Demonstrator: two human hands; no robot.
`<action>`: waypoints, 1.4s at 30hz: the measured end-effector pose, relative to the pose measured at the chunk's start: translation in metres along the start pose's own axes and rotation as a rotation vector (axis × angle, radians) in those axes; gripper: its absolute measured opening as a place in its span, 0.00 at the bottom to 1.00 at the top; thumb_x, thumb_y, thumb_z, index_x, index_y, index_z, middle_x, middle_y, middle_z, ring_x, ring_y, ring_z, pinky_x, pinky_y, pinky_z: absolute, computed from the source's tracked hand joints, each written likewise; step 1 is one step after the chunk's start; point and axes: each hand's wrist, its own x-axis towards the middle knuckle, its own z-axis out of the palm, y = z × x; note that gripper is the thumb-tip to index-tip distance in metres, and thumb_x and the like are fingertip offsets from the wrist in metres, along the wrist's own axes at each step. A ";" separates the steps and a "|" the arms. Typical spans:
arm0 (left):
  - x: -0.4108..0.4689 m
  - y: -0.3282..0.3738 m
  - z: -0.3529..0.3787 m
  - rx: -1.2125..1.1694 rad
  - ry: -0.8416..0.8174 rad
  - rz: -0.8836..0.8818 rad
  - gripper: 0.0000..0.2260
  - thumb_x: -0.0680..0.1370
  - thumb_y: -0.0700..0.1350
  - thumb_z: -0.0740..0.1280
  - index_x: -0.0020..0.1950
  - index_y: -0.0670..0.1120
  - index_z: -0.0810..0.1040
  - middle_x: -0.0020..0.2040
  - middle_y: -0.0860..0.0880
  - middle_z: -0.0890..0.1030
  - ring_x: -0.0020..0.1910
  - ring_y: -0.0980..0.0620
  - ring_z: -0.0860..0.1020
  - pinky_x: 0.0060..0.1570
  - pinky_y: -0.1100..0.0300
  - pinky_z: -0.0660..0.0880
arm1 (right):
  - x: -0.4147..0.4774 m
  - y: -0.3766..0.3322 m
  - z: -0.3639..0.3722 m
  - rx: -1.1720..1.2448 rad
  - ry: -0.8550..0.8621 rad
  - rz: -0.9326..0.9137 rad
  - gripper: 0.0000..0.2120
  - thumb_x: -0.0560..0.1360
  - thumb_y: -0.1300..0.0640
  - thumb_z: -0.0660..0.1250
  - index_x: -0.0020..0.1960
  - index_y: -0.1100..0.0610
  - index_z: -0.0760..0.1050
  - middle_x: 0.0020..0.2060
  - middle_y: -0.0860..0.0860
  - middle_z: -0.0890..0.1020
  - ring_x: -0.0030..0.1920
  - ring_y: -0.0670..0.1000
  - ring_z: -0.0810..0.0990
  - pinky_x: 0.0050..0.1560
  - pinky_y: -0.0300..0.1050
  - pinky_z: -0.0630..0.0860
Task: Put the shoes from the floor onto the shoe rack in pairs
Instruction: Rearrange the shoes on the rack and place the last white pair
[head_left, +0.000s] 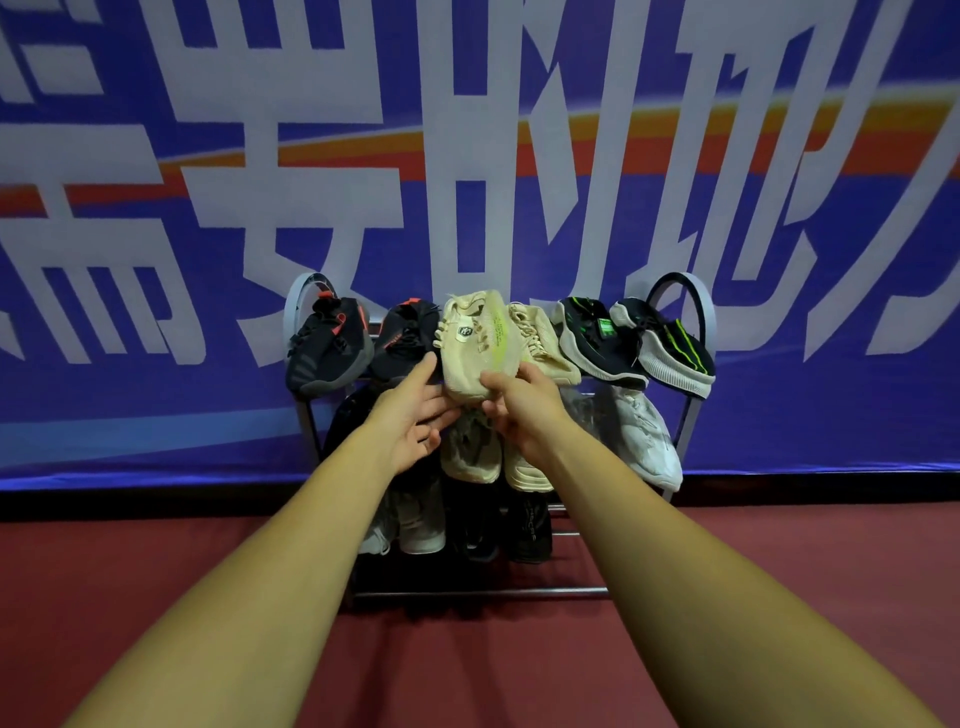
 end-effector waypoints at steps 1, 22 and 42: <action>0.000 -0.001 0.001 -0.031 0.017 -0.038 0.25 0.76 0.66 0.63 0.56 0.46 0.80 0.51 0.50 0.86 0.44 0.54 0.80 0.31 0.64 0.64 | 0.000 0.001 0.000 -0.015 0.001 -0.022 0.13 0.77 0.62 0.68 0.60 0.55 0.75 0.44 0.53 0.82 0.26 0.45 0.75 0.23 0.35 0.68; 0.013 0.005 -0.005 -0.146 0.365 0.218 0.19 0.74 0.44 0.70 0.64 0.45 0.73 0.47 0.46 0.82 0.33 0.56 0.78 0.21 0.66 0.64 | 0.004 -0.011 0.001 0.104 0.010 0.063 0.07 0.77 0.62 0.67 0.41 0.56 0.71 0.17 0.45 0.69 0.27 0.45 0.70 0.24 0.34 0.62; 0.016 -0.001 -0.013 -0.103 0.334 0.288 0.16 0.76 0.52 0.68 0.61 0.49 0.72 0.50 0.48 0.81 0.43 0.53 0.79 0.30 0.63 0.69 | 0.015 0.013 0.009 -0.064 -0.002 0.089 0.07 0.78 0.54 0.68 0.50 0.58 0.76 0.31 0.50 0.74 0.26 0.45 0.71 0.23 0.35 0.62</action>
